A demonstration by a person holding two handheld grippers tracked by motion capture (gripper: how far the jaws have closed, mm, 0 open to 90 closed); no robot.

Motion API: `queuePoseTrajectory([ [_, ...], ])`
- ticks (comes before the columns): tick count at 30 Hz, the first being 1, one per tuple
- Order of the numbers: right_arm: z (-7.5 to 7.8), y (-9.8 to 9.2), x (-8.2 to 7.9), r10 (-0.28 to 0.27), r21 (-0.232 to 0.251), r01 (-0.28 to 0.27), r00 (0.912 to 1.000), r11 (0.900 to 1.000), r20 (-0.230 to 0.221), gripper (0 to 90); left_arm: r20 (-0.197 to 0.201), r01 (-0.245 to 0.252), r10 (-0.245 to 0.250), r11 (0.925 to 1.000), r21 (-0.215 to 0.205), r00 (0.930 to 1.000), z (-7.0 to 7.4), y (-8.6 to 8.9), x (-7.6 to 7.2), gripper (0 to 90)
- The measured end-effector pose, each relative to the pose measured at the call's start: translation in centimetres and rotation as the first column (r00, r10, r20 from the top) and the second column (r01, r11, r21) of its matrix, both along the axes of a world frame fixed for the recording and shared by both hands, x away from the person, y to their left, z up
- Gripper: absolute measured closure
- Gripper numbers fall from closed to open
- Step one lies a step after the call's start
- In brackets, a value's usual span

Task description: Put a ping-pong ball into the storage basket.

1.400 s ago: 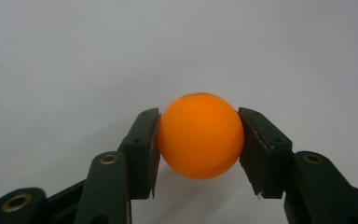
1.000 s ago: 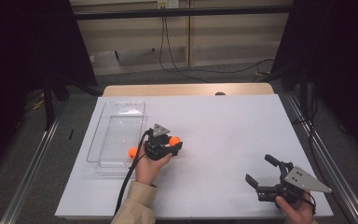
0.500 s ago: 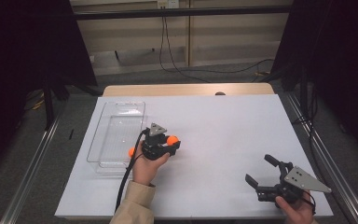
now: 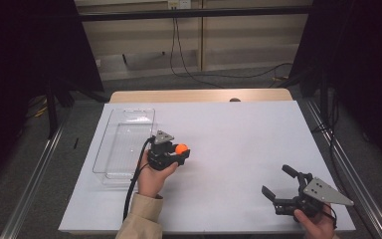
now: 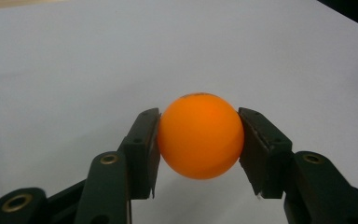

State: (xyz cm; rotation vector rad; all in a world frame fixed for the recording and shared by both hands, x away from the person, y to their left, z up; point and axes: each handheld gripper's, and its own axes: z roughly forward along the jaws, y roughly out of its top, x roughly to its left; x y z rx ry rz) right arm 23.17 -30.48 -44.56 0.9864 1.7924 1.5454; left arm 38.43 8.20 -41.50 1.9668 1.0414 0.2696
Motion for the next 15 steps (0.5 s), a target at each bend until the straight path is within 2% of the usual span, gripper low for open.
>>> queuePoseTrajectory([
  [2,0.00,0.01,0.00,0.001,0.001,-0.001,1.0000,1.000,-0.001,2.4,0.003,0.005,-0.005,0.9999,0.010,1.0000,0.15,0.13,-0.01,51.0],
  [5,0.00,-0.01,-0.01,0.001,-0.001,-0.001,1.0000,1.000,0.000,2.4,0.004,-0.002,0.002,1.0000,-0.002,1.0000,0.33,0.15,-0.08,51.0],
  [15,0.02,-0.03,-0.02,0.000,-0.001,0.000,1.0000,1.000,0.000,2.4,0.003,-0.002,0.002,1.0000,0.004,1.0000,0.85,0.49,-0.16,51.0],
])
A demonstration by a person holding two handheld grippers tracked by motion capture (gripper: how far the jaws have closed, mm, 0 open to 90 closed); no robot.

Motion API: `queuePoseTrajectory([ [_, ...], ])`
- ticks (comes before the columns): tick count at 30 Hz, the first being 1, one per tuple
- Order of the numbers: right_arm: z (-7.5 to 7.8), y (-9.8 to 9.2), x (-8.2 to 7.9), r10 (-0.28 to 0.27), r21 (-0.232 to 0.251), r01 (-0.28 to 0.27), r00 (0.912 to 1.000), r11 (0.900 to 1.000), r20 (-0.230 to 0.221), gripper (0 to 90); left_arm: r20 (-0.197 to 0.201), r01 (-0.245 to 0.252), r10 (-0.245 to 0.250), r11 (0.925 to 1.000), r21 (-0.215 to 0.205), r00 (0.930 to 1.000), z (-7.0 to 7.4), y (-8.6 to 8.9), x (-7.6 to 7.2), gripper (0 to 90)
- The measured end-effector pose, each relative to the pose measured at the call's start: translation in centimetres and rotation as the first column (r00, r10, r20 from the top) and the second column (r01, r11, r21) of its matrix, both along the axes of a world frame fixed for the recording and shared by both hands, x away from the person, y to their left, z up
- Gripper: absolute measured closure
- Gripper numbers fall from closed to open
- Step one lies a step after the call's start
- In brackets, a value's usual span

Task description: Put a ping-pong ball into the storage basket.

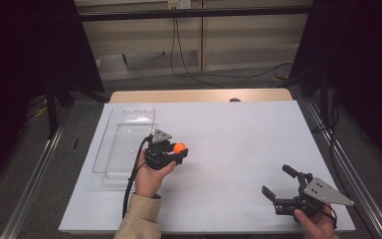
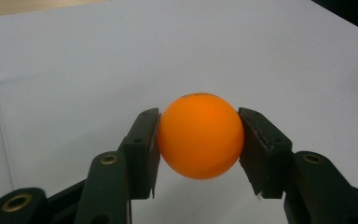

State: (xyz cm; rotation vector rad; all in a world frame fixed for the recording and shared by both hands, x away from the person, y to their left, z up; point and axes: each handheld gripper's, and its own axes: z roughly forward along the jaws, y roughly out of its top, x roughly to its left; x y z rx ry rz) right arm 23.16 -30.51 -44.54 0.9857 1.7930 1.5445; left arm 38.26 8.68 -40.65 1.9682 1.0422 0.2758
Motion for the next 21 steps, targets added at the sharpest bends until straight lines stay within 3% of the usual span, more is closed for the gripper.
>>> queuePoseTrajectory([
  [21,-0.01,-0.01,0.00,0.000,0.000,0.000,1.0000,1.000,0.000,2.4,0.002,-0.007,0.007,0.9999,0.012,1.0000,0.75,0.68,-0.01,51.0],
])
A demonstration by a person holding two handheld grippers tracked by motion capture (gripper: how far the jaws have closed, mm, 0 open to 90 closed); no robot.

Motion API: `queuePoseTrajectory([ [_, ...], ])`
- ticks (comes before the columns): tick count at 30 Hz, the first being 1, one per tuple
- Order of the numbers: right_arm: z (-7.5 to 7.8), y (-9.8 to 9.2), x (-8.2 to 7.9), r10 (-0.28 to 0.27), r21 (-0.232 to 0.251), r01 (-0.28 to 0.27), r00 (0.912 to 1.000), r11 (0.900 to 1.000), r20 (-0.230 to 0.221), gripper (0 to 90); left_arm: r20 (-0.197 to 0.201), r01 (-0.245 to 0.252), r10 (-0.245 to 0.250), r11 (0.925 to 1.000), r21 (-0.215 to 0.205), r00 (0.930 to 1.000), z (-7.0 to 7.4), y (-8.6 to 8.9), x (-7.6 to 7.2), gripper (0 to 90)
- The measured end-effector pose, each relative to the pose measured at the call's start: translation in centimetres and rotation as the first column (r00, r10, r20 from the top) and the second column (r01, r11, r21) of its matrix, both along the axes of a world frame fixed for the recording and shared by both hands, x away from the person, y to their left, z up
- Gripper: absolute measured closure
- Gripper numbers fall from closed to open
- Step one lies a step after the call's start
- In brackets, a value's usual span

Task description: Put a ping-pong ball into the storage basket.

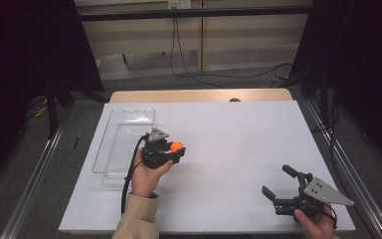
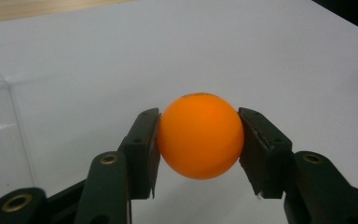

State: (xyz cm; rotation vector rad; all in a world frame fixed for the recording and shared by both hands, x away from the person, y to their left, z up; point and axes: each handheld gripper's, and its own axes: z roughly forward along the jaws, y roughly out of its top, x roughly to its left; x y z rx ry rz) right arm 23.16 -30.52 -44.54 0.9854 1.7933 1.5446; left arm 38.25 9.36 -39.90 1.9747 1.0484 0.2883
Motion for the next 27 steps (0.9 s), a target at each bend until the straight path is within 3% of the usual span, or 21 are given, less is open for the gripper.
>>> queuePoseTrajectory([
  [27,0.01,-0.01,-0.03,0.001,0.000,-0.001,1.0000,1.000,0.000,2.4,-0.005,0.000,0.000,0.9999,0.014,1.0000,0.69,0.71,-0.01,51.0],
])
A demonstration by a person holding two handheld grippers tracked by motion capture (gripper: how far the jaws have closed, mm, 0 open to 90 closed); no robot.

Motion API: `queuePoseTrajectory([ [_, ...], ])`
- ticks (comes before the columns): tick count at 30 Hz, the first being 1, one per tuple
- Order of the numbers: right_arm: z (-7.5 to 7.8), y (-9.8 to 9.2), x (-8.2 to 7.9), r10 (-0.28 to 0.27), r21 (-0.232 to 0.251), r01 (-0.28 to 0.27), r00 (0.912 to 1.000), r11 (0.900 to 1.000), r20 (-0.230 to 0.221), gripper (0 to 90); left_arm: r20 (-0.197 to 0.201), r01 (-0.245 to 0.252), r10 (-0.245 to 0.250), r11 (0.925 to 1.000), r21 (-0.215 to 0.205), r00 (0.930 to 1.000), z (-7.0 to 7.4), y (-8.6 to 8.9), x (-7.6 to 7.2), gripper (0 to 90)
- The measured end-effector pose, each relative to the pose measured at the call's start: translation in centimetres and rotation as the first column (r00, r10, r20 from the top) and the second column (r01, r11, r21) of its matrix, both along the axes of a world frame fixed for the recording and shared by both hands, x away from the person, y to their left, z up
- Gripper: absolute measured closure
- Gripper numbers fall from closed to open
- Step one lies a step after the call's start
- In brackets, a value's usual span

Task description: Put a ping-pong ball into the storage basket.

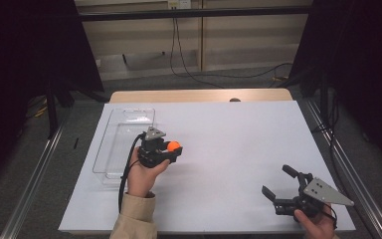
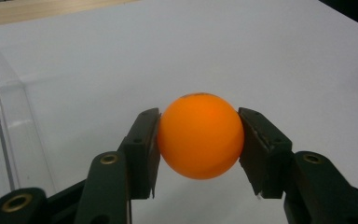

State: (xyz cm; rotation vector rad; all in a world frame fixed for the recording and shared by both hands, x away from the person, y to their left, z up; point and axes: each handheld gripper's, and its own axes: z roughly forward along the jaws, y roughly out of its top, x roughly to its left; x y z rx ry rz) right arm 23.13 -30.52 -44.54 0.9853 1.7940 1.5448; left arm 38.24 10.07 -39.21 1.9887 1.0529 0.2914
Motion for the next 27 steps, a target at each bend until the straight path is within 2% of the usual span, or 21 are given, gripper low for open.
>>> queuePoseTrajectory([
  [27,0.01,0.01,-0.02,-0.001,0.002,0.001,1.0000,1.000,0.000,2.4,-0.002,-0.008,0.008,1.0000,0.002,1.0000,0.44,0.85,0.06,51.0],
])
